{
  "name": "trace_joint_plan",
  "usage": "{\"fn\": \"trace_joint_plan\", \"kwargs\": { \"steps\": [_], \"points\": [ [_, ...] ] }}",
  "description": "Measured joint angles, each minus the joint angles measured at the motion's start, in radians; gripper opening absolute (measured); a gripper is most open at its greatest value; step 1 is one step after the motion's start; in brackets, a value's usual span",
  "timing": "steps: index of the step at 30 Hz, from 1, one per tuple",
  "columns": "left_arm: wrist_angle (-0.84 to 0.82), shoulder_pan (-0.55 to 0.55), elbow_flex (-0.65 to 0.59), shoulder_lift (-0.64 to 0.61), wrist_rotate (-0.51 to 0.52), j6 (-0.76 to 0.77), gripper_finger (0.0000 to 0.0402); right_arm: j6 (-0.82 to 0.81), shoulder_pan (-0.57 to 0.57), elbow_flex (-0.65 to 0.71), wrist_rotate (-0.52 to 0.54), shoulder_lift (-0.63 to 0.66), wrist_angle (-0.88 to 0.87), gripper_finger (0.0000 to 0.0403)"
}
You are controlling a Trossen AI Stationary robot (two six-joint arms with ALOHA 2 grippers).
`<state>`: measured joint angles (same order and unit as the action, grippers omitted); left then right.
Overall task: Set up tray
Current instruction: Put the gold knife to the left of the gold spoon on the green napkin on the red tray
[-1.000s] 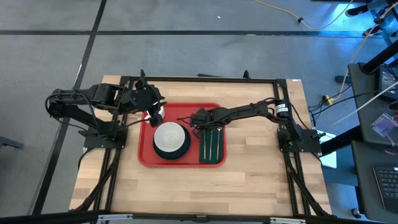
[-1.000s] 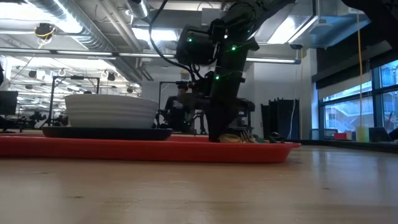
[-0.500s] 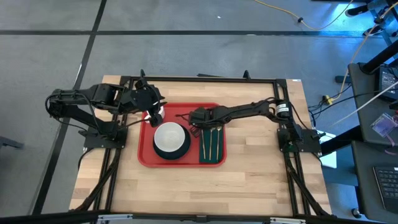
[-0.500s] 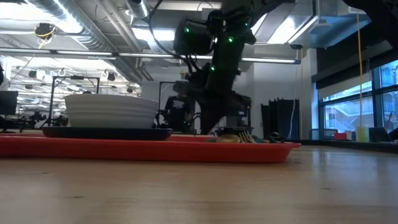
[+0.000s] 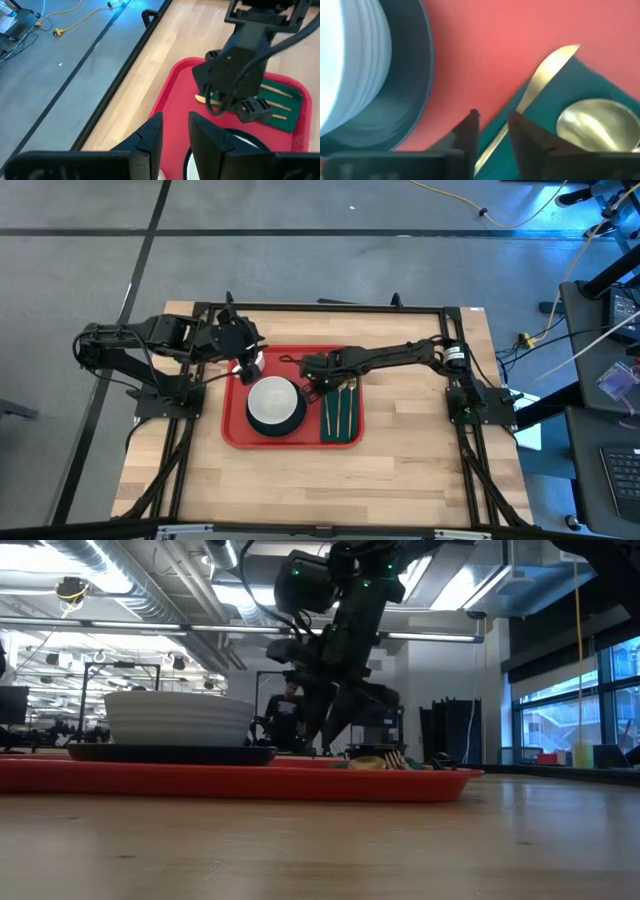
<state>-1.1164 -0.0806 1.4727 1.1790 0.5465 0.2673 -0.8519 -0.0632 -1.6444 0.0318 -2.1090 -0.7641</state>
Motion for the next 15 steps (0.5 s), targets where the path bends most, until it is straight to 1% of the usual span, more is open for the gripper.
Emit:
{"fn": "trace_joint_plan", "kwargs": {
  "steps": [4, 6, 7, 9, 11, 15],
  "points": [
    [-0.017, 0.000, 0.000, 0.000, 0.000, -0.012, 0.0086, -0.063, 0.000, 0.000, 0.012, 0.000, -0.001, 0.0179],
    [-0.017, 0.000, 0.000, 0.000, 0.000, -0.031, 0.0086, -0.057, 0.007, 0.000, 0.015, 0.000, -0.003, 0.0202],
    [-0.017, 0.000, 0.000, 0.000, 0.000, -0.043, 0.0086, -0.065, 0.012, 0.000, 0.035, 0.000, -0.006, 0.0211],
    [-0.017, 0.000, 0.000, 0.000, 0.000, -0.058, 0.0086, -0.131, 0.021, 0.000, 0.065, 0.000, -0.027, 0.0221],
    [-0.017, 0.000, 0.000, 0.000, 0.000, -0.068, 0.0086, -0.169, 0.024, 0.000, 0.067, 0.000, -0.035, 0.0222],
    [-0.017, 0.000, 0.000, 0.000, 0.000, -0.074, 0.0086, -0.214, 0.017, 0.025, 0.073, -0.003, 0.006, 0.0209]
  ]
}}
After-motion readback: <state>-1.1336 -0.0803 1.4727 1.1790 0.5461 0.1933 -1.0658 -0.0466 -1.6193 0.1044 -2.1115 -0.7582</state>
